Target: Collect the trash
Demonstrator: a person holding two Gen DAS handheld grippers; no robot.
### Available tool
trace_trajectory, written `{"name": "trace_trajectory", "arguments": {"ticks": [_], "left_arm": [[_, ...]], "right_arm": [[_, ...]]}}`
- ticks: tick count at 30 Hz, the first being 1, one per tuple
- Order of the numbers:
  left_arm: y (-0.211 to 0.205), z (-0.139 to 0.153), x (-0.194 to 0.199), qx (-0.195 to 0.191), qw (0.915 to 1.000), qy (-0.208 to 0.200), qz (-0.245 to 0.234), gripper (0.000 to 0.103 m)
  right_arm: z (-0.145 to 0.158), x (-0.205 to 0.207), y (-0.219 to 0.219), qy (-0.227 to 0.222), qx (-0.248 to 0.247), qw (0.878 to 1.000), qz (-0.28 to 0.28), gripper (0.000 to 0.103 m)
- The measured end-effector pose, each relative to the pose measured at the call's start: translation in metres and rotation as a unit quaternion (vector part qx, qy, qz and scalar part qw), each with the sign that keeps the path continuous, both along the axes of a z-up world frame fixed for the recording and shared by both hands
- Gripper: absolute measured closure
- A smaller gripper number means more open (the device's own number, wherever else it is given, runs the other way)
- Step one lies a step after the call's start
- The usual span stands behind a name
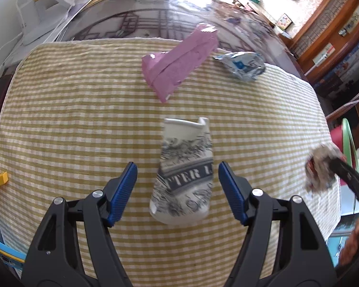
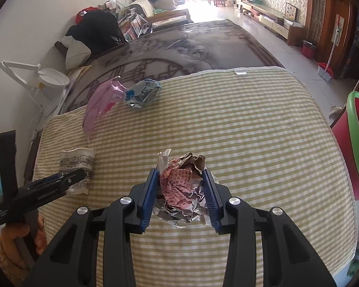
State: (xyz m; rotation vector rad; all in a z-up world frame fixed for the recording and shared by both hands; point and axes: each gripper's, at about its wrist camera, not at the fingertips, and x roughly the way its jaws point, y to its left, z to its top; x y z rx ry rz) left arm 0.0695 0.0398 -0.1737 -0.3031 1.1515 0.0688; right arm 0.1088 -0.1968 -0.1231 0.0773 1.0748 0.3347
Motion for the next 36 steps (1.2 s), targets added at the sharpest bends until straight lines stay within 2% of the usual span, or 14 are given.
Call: {"name": "trace_trajectory", "arguments": {"ticks": [4,6,8,13,16,18,36], "left_arm": [[0.004,0.0,0.0,-0.009,0.9999,-0.003,0.011,0.065],[0.003,0.011,-0.004,-0.015,0.9997,-0.015,0.012,0.067],[0.002,0.023,-0.011,-0.025,0.999,-0.033,0.014,0.067],[-0.006,0.052,-0.023,-0.022,0.9968,-0.076,0.01,0.067],[-0.015,0.065,-0.025,0.003,0.9958,-0.091,-0.005,0.067],[-0.023,0.068,-0.027,0.017,0.995,-0.096,-0.019,0.067],[-0.038,0.084,-0.031,0.015,0.9929,-0.114,-0.029,0.07]], "right_arm": [[0.013,-0.008,0.011,-0.017,-0.005,1.0,0.017,0.066],[0.019,-0.01,0.015,-0.028,-0.005,0.999,0.021,0.066],[0.025,-0.012,0.017,-0.039,-0.003,0.999,0.023,0.066],[0.038,-0.016,0.023,-0.055,0.006,0.998,0.033,0.066],[0.043,-0.02,0.026,-0.065,0.008,0.997,0.039,0.066],[0.045,-0.023,0.028,-0.07,0.006,0.997,0.043,0.066],[0.053,-0.033,0.006,-0.08,0.022,0.996,0.021,0.066]]}}
